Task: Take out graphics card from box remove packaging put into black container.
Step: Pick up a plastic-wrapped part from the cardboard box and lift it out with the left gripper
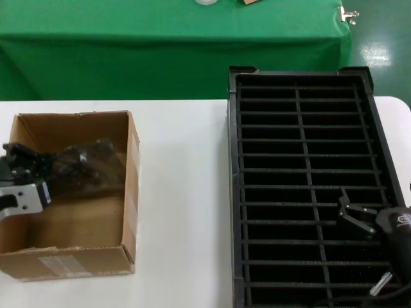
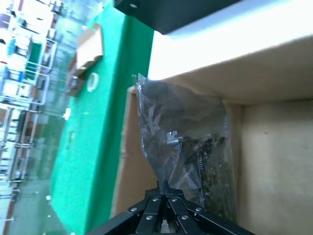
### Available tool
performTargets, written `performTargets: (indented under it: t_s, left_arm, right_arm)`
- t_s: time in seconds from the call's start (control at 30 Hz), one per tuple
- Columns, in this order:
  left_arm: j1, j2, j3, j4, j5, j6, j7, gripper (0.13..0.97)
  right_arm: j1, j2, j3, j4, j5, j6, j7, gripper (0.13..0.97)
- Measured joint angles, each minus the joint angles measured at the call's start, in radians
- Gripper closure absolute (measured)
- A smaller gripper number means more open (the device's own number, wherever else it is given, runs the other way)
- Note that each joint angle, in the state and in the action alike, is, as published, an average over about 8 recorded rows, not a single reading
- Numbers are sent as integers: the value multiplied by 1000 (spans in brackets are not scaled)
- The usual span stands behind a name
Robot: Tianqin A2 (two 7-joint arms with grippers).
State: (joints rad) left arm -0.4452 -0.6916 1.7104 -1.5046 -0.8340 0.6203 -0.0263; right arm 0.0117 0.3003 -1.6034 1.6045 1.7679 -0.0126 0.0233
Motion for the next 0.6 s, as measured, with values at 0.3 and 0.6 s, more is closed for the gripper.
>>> performTargets:
  t_s: [0.3, 0.6]
  left_arm:
    - [59, -44, -80, -136, -20, 24, -33, 958]
    - [127, -64, -171, -284, -62, 21, -63, 958]
  right_arm:
    - [0, 0, 0, 0, 0, 0, 0, 129]
    - [0, 0, 0, 0, 0, 0, 0, 129]
